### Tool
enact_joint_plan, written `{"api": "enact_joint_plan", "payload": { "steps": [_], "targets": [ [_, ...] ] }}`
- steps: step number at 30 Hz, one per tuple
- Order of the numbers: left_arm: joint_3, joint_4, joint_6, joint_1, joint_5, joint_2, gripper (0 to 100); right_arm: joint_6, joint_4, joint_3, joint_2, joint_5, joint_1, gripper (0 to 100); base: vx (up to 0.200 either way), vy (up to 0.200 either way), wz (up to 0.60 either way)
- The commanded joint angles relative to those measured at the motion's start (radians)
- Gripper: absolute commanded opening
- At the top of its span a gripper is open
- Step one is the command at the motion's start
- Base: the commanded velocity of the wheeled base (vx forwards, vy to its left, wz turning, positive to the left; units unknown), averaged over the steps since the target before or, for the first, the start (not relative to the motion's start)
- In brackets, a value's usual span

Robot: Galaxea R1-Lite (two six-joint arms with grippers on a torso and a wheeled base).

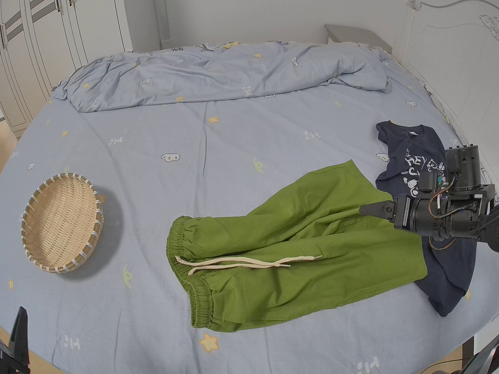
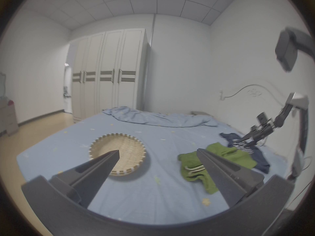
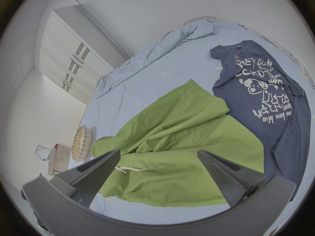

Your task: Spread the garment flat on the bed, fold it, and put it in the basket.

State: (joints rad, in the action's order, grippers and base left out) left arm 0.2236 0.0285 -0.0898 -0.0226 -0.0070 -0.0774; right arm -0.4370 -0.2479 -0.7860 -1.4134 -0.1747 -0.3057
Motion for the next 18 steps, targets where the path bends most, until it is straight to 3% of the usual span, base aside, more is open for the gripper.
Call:
{"api": "enact_joint_plan", "payload": {
  "steps": [1,2,4,5,6,10,11,12,15,16,18],
  "targets": [
    [0.507,0.344,-0.186,-0.131,-0.266,-0.44,100,0.0,0.002,0.022,0.001,0.012,-0.001,100,0.0,0.0,0.0],
    [0.485,0.318,-0.22,-0.146,-0.353,-0.538,100,-0.003,0.001,0.034,0.002,0.007,0.0,100,0.0,0.0,0.0],
    [0.485,0.318,-0.22,-0.146,-0.353,-0.538,100,-0.003,0.001,0.034,0.002,0.007,0.0,100,0.0,0.0,0.0],
    [0.479,0.241,-0.298,-0.158,-0.435,-0.7,100,-0.003,-0.001,0.053,0.005,0.004,-0.001,100,0.0,0.0,0.0],
    [0.474,0.228,-0.301,-0.175,-0.459,-0.746,100,-0.003,-0.001,0.054,0.005,0.004,-0.001,100,0.0,0.0,0.0],
    [0.47,0.218,-0.306,-0.206,-0.495,-0.841,100,-0.002,-0.001,0.054,0.005,0.006,-0.001,100,0.0,0.0,0.0],
    [0.465,0.215,-0.346,-0.214,-0.533,-0.992,100,-0.002,-0.001,0.054,0.005,0.006,-0.001,100,0.0,0.0,0.0],
    [0.465,0.215,-0.346,-0.214,-0.533,-0.992,100,-0.002,-0.001,0.054,0.005,0.006,-0.001,100,0.0,0.0,0.0],
    [0.442,0.211,-0.436,-0.188,-0.671,-1.13,100,0.0,-0.001,0.068,0.008,0.009,-0.001,100,0.0,0.0,0.0],
    [0.442,0.211,-0.436,-0.188,-0.671,-1.13,100,0.0,-0.001,0.068,0.008,0.009,-0.001,100,0.0,0.0,0.0],
    [0.384,0.192,-0.418,-0.178,-0.758,-1.183,100,0.001,-0.001,0.067,0.013,0.009,0.007,100,0.0,0.0,0.0]
  ]
}}
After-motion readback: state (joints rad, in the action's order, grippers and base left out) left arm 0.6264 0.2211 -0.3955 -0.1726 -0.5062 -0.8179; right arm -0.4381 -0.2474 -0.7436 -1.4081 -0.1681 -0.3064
